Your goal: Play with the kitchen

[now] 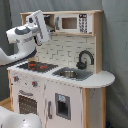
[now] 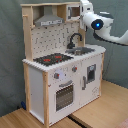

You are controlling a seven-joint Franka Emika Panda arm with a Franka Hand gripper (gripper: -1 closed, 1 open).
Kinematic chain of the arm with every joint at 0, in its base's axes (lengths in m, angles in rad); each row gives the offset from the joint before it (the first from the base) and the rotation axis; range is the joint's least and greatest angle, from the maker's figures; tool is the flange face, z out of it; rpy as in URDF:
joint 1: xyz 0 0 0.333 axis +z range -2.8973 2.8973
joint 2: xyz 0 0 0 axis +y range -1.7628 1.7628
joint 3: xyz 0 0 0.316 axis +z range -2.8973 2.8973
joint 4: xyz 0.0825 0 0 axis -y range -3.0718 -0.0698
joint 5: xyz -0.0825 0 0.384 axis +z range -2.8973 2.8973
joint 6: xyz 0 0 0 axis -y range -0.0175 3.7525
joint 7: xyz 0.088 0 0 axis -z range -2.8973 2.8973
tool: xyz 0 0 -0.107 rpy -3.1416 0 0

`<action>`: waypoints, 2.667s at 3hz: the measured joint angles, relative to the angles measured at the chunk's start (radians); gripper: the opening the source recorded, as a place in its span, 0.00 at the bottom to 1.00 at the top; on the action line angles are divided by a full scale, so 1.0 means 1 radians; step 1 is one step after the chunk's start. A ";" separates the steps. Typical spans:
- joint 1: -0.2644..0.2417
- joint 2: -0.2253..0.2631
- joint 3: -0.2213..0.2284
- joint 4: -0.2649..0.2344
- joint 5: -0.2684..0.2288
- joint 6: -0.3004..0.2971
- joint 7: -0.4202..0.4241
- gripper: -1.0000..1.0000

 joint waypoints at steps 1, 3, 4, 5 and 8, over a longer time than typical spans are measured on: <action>0.071 -0.018 -0.004 -0.040 0.000 -0.064 -0.001 1.00; 0.228 -0.044 -0.010 -0.113 0.000 -0.245 -0.001 1.00; 0.288 -0.043 -0.013 -0.139 0.000 -0.330 -0.001 1.00; 0.332 -0.033 -0.018 -0.161 0.022 -0.427 -0.004 1.00; 0.327 0.076 -0.014 -0.159 0.241 -0.541 -0.178 1.00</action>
